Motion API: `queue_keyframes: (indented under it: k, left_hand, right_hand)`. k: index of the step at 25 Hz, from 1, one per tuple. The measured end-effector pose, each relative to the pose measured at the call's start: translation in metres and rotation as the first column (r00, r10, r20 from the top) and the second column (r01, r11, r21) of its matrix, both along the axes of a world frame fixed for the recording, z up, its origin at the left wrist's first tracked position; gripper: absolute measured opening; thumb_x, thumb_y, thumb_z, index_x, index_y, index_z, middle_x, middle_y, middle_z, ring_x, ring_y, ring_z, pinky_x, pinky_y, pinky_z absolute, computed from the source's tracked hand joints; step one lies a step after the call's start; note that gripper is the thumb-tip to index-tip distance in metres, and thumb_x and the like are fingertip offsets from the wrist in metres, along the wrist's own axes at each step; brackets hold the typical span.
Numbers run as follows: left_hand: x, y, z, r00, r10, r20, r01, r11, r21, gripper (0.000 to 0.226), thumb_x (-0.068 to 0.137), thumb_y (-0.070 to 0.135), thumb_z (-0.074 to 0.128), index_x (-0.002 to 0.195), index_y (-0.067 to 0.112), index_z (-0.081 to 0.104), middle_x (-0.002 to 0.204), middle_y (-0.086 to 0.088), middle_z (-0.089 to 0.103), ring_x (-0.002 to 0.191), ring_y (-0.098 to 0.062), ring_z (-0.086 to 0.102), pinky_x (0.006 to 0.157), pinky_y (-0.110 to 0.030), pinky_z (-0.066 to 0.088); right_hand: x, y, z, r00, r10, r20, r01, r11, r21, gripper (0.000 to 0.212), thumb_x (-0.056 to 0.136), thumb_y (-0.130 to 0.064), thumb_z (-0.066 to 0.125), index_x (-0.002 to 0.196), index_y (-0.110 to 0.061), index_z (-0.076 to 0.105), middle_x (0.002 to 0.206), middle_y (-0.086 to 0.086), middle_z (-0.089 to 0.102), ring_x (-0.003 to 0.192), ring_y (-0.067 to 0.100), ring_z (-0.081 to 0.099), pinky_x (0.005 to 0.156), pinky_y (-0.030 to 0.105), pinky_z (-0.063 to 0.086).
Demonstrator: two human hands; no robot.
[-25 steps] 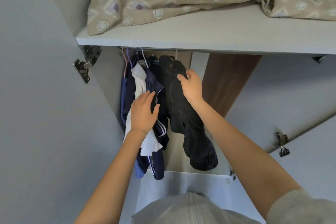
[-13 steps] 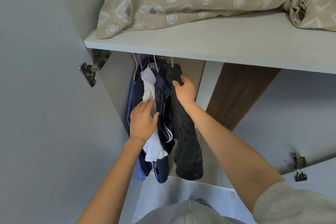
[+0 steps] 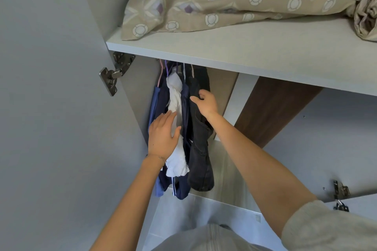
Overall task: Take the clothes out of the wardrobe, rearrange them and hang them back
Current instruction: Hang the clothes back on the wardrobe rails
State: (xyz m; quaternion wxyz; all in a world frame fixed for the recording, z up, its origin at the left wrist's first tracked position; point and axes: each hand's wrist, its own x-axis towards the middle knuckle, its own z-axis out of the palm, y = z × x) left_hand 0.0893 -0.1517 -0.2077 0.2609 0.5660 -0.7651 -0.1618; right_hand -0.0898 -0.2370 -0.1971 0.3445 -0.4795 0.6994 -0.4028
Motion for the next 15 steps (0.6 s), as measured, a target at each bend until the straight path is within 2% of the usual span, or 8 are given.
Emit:
queue_keyframes:
  k: [2, 5, 7, 10, 12, 15]
  left_hand:
    - [0.0, 0.002, 0.002, 1.0, -0.007, -0.012, 0.007, 1.0, 0.0, 0.048, 0.095, 0.025, 0.058, 0.14, 0.012, 0.048, 0.146, -0.008, 0.046, 0.137, -0.031, 0.039, 0.115, -0.045, 0.028]
    - [0.003, 0.006, 0.007, 1.0, -0.021, -0.02, 0.022, 0.999, 0.026, 0.05, 0.095, 0.027, 0.058, 0.141, 0.013, 0.047, 0.146, -0.009, 0.046, 0.138, -0.032, 0.038, 0.115, -0.046, 0.027]
    - [0.006, 0.009, 0.011, 0.999, -0.036, 0.002, 0.036, 0.998, 0.045, 0.052, 0.095, 0.029, 0.057, 0.143, 0.014, 0.045, 0.147, -0.008, 0.045, 0.139, -0.031, 0.036, 0.116, -0.046, 0.026]
    - [0.017, 0.016, 0.015, 0.997, -0.079, 0.02, 0.079, 0.996, 0.029, 0.052, 0.096, 0.029, 0.056, 0.143, 0.013, 0.044, 0.148, -0.008, 0.044, 0.139, -0.031, 0.036, 0.115, -0.048, 0.027]
    - [0.025, 0.024, 0.017, 0.995, -0.101, 0.001, 0.101, 0.995, 0.02, 0.052, 0.096, 0.028, 0.054, 0.144, 0.013, 0.042, 0.149, -0.008, 0.042, 0.14, -0.031, 0.035, 0.114, -0.048, 0.027]
    - [0.033, 0.042, 0.02, 0.993, -0.11, -0.035, 0.111, 0.994, 0.026, 0.052, 0.096, 0.025, 0.055, 0.145, 0.014, 0.041, 0.152, -0.008, 0.037, 0.142, -0.031, 0.03, 0.116, -0.048, 0.024]
  right_hand:
    - [0.008, 0.002, 0.0, 0.997, 0.068, 0.027, -0.069, 0.997, 0.036, 0.042, 0.095, -0.023, 0.06, 0.123, 0.008, 0.055, 0.121, 0.018, 0.061, 0.117, 0.032, 0.055, 0.094, 0.045, 0.048]
    - [0.022, 0.021, -0.002, 0.988, 0.137, 0.066, -0.142, 0.986, 0.087, 0.048, 0.1, -0.026, 0.052, 0.145, -0.01, 0.043, 0.143, 0.009, 0.051, 0.131, 0.023, 0.048, 0.11, 0.039, 0.04]
    - [0.029, 0.046, -0.009, 0.994, 0.09, 0.068, -0.095, 0.993, 0.072, 0.049, 0.1, -0.028, 0.051, 0.146, -0.015, 0.041, 0.143, 0.007, 0.051, 0.13, 0.021, 0.049, 0.111, 0.032, 0.037]
    - [0.032, 0.092, -0.014, 1.0, -0.018, -0.021, 0.019, 0.999, 0.041, 0.046, 0.1, -0.034, 0.049, 0.143, -0.02, 0.045, 0.139, 0.003, 0.055, 0.125, 0.019, 0.054, 0.099, 0.023, 0.039]
    - [0.028, 0.122, -0.015, 0.988, -0.079, -0.133, 0.083, 0.996, 0.025, 0.044, 0.1, -0.039, 0.046, 0.142, -0.024, 0.047, 0.137, 0.001, 0.057, 0.124, 0.02, 0.054, 0.101, 0.027, 0.041]
    - [0.023, 0.166, -0.012, 0.954, -0.12, -0.275, 0.133, 0.991, 0.026, 0.047, 0.099, -0.041, 0.047, 0.143, -0.026, 0.044, 0.141, 0.0, 0.054, 0.128, 0.022, 0.051, 0.108, 0.043, 0.043]
